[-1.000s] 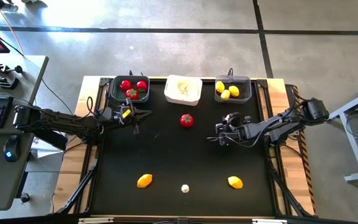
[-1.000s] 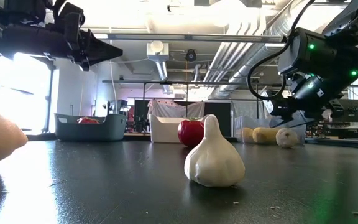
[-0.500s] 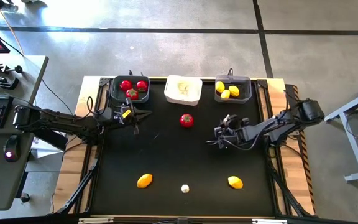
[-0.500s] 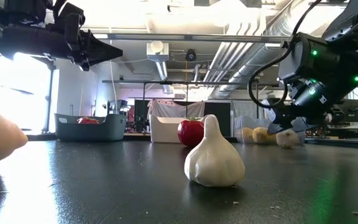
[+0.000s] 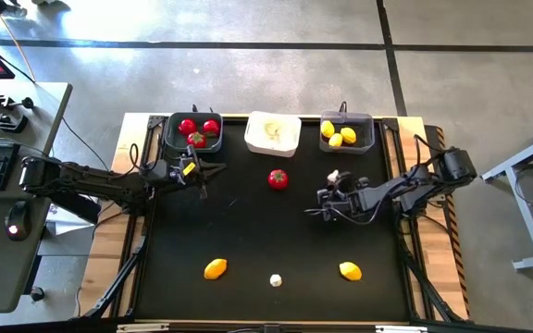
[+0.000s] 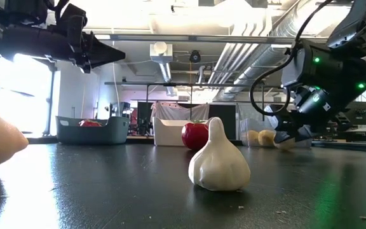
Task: Sort produce into baskets
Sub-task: Put the top white garlic into the white bin
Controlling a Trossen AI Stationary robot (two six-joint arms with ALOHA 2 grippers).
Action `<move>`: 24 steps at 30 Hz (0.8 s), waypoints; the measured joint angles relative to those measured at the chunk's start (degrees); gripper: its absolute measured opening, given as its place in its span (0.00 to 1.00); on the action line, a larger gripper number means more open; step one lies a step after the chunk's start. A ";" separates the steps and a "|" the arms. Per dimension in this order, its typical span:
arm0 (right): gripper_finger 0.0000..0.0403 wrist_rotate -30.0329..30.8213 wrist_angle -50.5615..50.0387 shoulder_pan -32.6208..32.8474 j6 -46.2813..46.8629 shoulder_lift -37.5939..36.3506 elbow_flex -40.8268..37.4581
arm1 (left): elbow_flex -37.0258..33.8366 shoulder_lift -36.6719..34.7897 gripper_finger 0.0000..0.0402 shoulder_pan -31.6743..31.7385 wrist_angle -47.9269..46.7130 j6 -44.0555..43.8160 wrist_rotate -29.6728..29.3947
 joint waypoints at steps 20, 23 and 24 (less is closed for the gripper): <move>0.27 -2.76 18.11 -3.36 -41.61 -0.66 10.64 | 0.00 -0.02 0.00 0.00 -0.11 -1.03 -0.02; 0.27 -10.02 31.12 -6.88 -52.13 -0.66 10.64 | 0.00 -0.02 0.00 0.00 -0.06 -1.03 -0.14; 0.27 -13.47 34.83 -8.23 -54.99 -0.66 10.64 | 0.00 -0.02 0.00 0.00 -0.04 -1.03 -0.24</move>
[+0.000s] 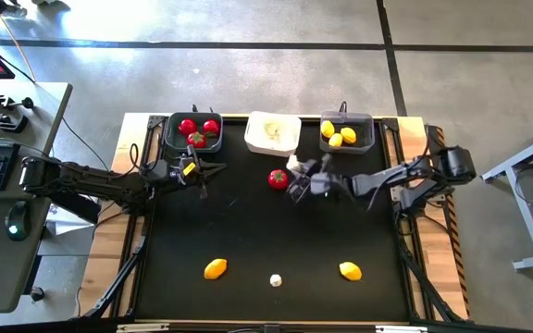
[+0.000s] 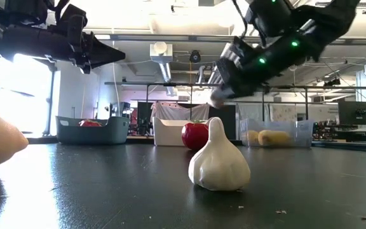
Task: Sort produce into baskets
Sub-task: Put the top white garlic into the white bin
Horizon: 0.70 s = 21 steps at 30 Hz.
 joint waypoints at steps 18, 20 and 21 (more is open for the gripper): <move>0.27 -27.20 -25.00 -21.48 -7.40 4.64 24.63 | 0.00 -0.02 0.00 0.02 -0.28 0.00 -1.49; 0.27 -29.35 -29.22 -22.45 -5.31 6.75 27.36 | 0.00 -0.02 0.00 0.02 -0.31 0.00 -1.53; 0.27 -30.29 -30.35 -22.83 -4.70 7.82 28.47 | 0.00 -0.02 0.00 0.02 -0.37 0.00 -1.55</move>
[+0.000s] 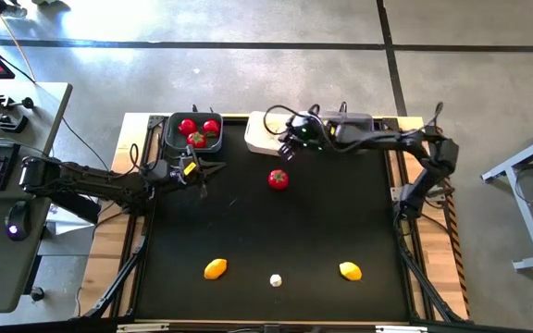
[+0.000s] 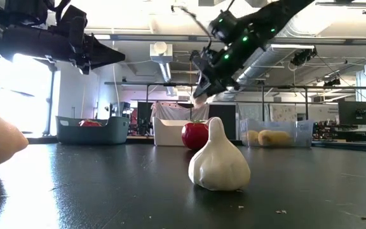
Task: Sort produce into baskets
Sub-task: Put the top white garlic into the white bin, then put the right yellow lemon into the transparent bin
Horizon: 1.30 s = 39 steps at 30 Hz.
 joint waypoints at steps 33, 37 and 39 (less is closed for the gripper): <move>0.50 -2.26 -5.75 -2.40 -1.74 6.92 5.17 | 0.00 0.04 0.00 8.09 -2.64 -0.63 -1.31; 0.27 0.06 -0.28 -0.32 -3.21 6.72 2.05 | 0.00 0.04 0.00 8.32 -2.64 -0.55 -1.29; 0.13 0.37 4.35 0.70 -2.67 6.84 -0.79 | 0.00 0.04 0.00 8.26 -2.61 0.70 -1.29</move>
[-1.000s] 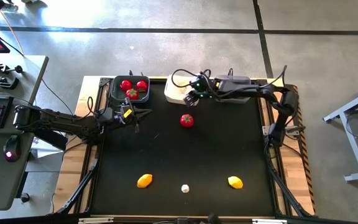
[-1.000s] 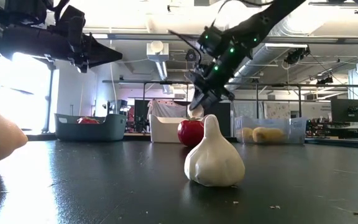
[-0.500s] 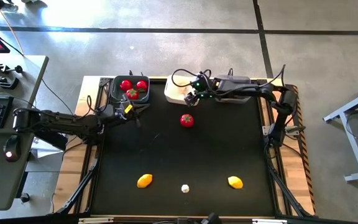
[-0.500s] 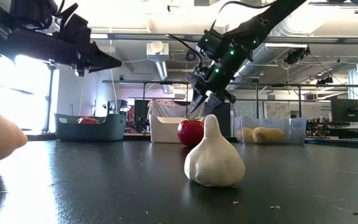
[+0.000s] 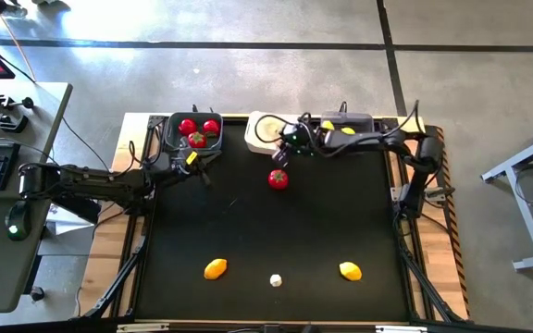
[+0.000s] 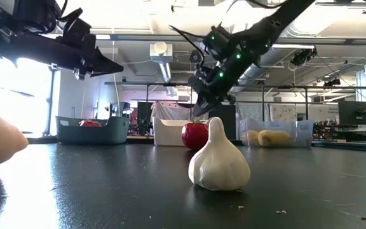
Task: Sort produce into baskets
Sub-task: Put the right yellow lemon into the transparent bin
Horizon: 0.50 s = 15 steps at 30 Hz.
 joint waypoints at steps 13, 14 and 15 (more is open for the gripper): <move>0.01 7.30 22.80 10.11 5.49 -15.28 -20.55 | 0.00 0.00 0.00 -1.48 1.27 -2.72 4.14; 0.01 7.72 24.47 11.24 6.82 -16.14 -23.07 | 0.00 0.00 0.00 -1.84 1.34 -2.82 4.14; 0.01 8.37 26.24 12.48 8.05 -16.86 -25.37 | 0.00 0.00 0.00 -2.24 1.40 -2.90 4.15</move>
